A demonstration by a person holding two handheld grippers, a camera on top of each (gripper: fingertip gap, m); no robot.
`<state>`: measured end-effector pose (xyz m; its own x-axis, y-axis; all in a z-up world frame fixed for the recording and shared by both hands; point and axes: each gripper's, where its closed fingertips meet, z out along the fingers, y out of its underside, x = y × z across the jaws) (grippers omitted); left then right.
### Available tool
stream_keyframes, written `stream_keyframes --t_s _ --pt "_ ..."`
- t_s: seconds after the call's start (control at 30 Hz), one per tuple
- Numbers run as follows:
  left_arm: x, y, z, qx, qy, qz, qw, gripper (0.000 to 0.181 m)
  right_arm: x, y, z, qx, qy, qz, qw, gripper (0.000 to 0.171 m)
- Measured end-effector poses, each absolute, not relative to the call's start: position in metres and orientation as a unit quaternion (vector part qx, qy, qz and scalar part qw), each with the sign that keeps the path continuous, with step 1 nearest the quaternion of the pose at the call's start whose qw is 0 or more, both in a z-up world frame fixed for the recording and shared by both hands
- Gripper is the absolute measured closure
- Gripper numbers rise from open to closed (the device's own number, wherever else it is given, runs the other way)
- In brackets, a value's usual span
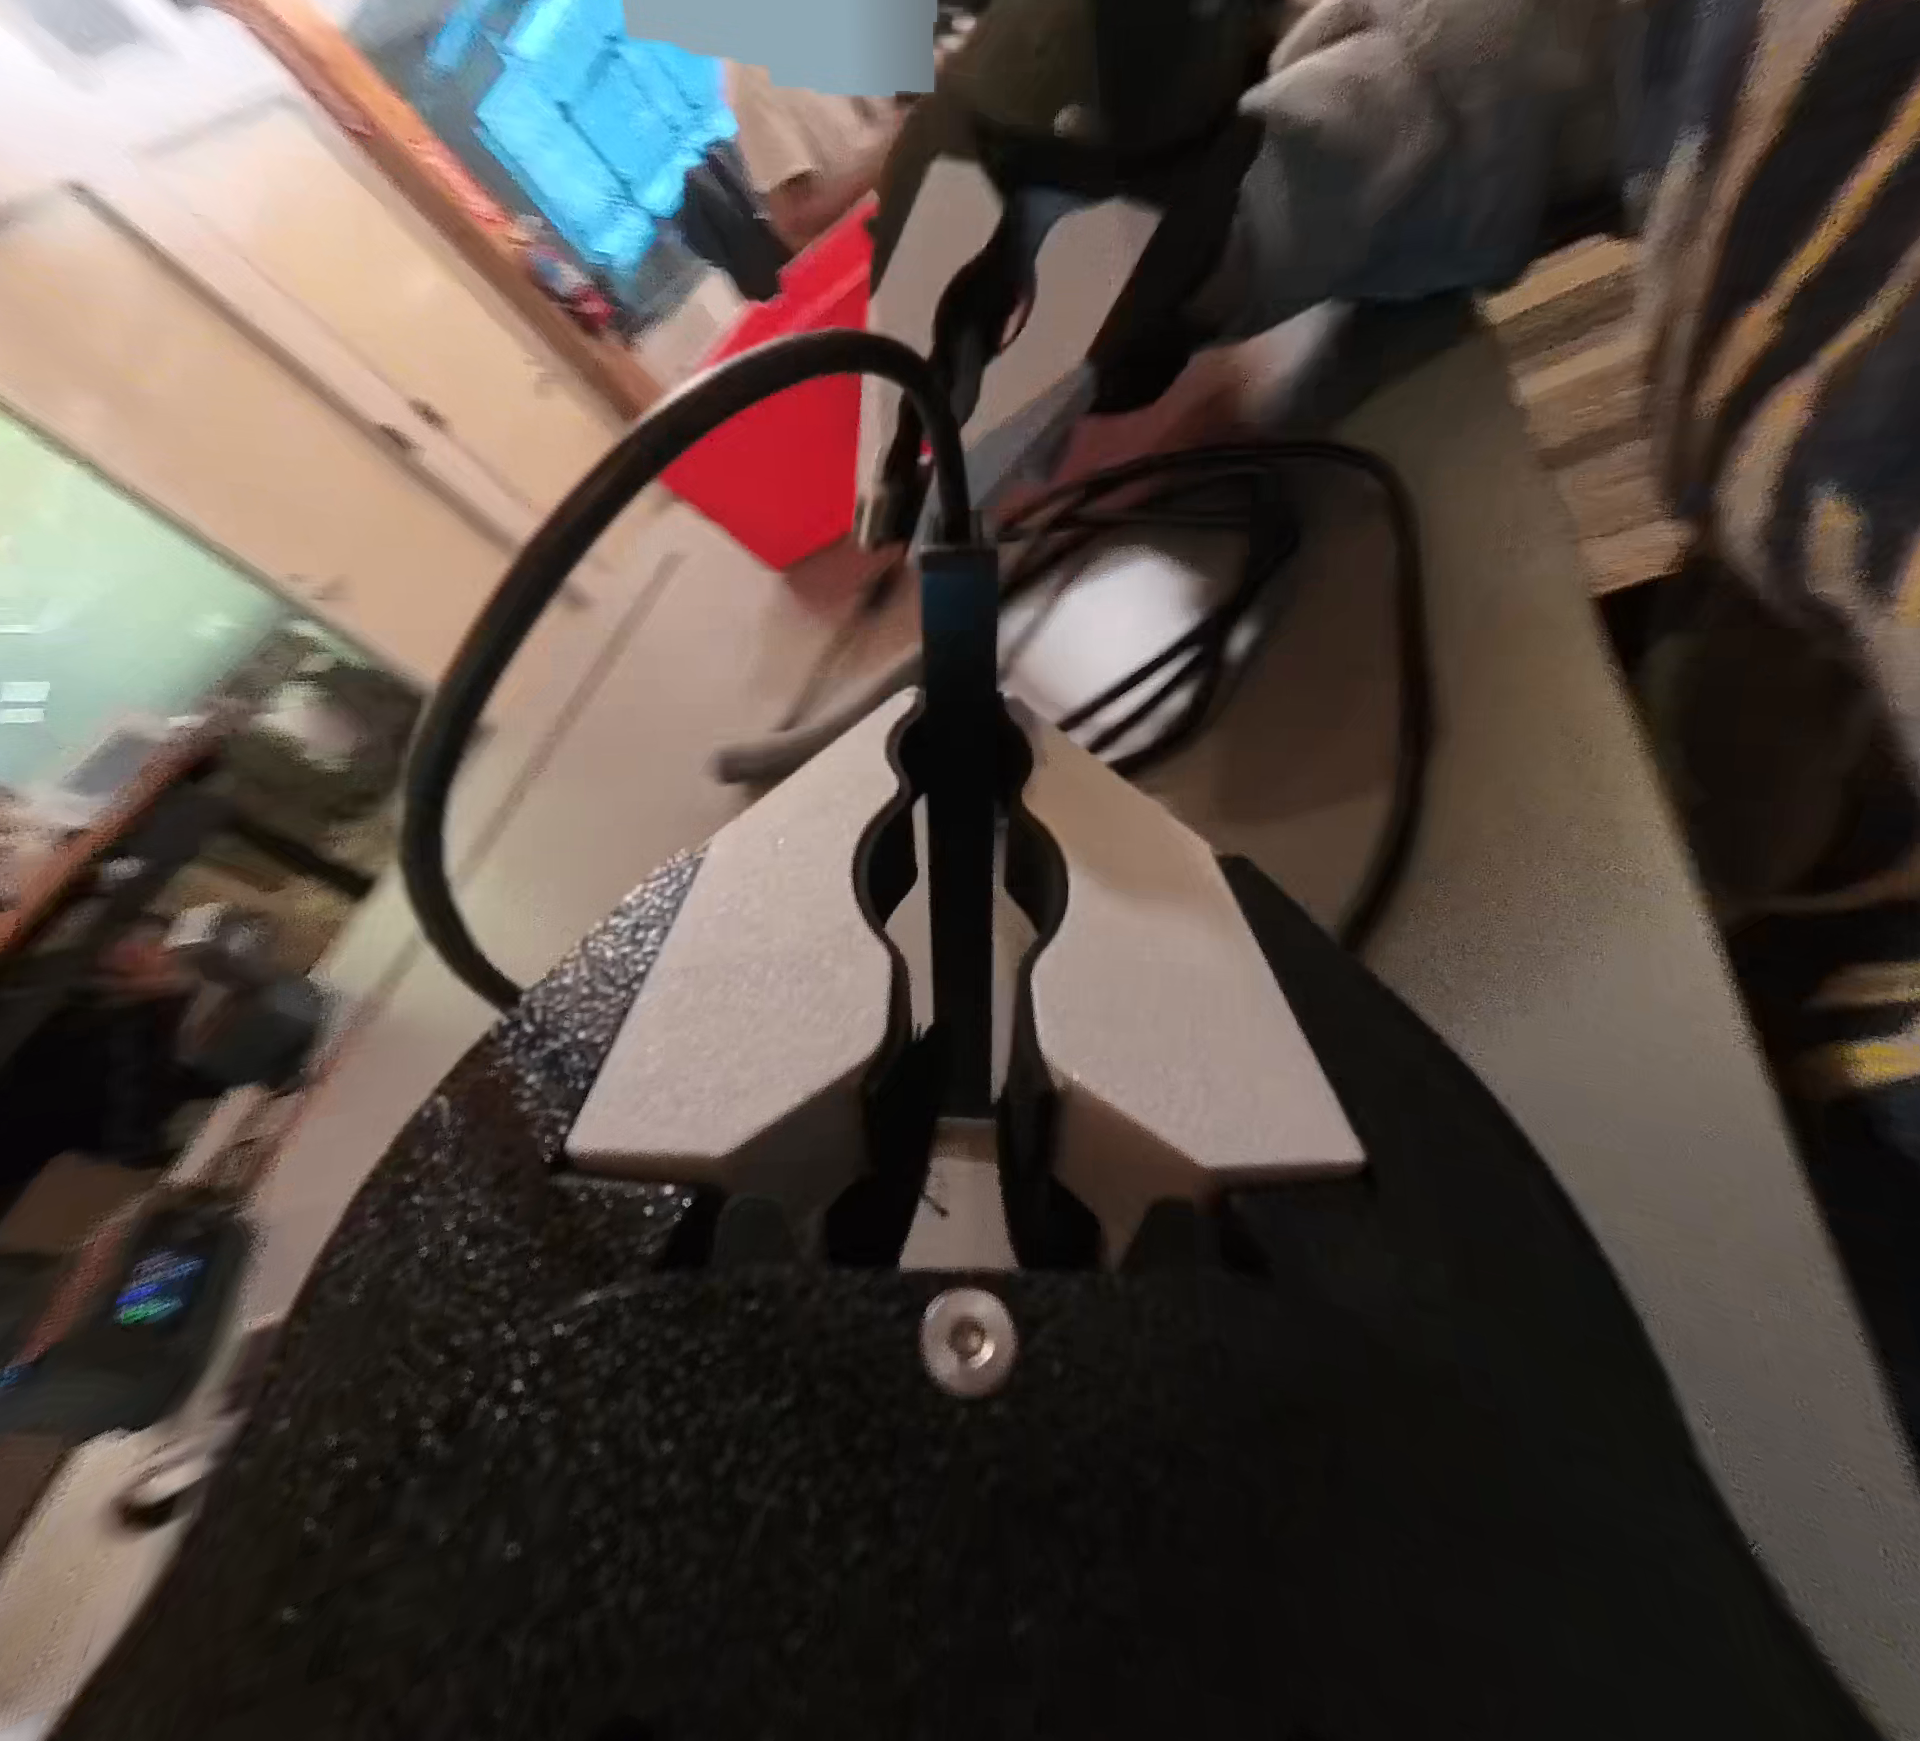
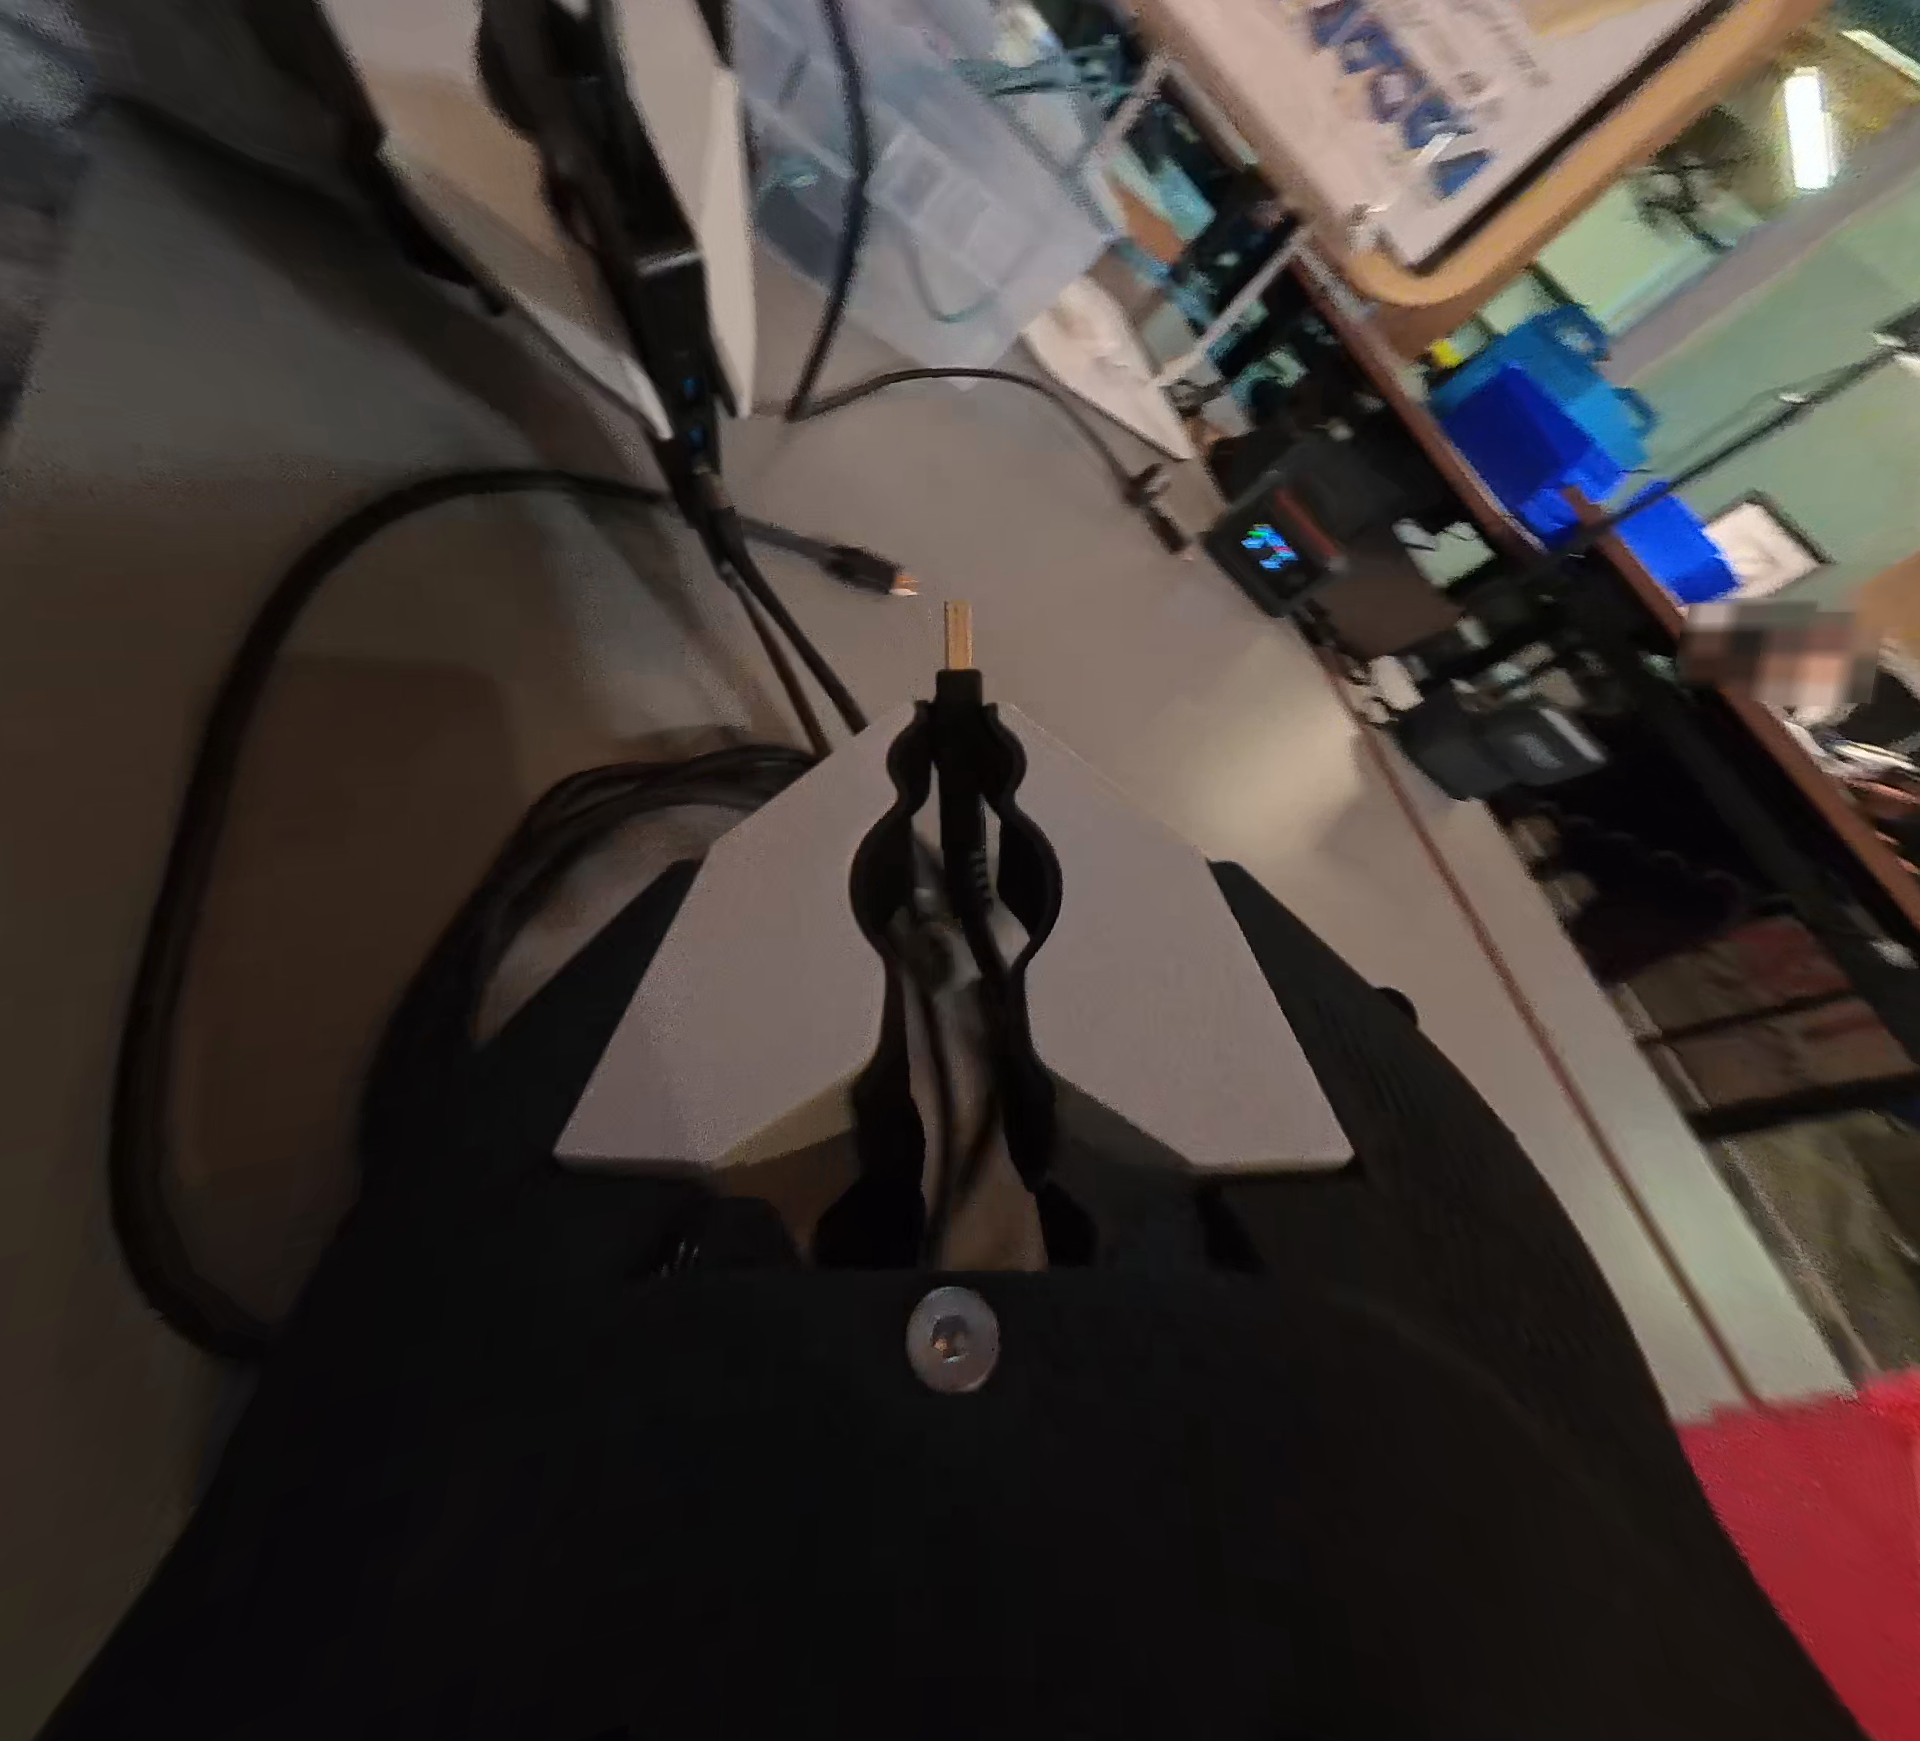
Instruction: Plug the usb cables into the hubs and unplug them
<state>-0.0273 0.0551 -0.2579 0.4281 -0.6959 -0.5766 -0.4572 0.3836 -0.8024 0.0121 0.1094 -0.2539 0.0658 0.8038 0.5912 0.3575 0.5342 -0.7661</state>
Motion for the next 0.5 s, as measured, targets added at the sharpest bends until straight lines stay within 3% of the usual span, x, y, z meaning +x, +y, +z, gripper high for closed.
stream_keyframes --t_s 0.23,0.5 --pt "-0.062 0.075 -0.22 -0.522 0.438 0.086 0.727 0.173 0.064 0.143 -0.118 -0.481 -0.531 0.139 0.684 0.164" --pt "-0.088 0.084 -0.21 -0.542 0.378 0.108 0.743 0.173 0.086 0.14 0.031 -0.437 -0.504 0.096 0.738 0.164"
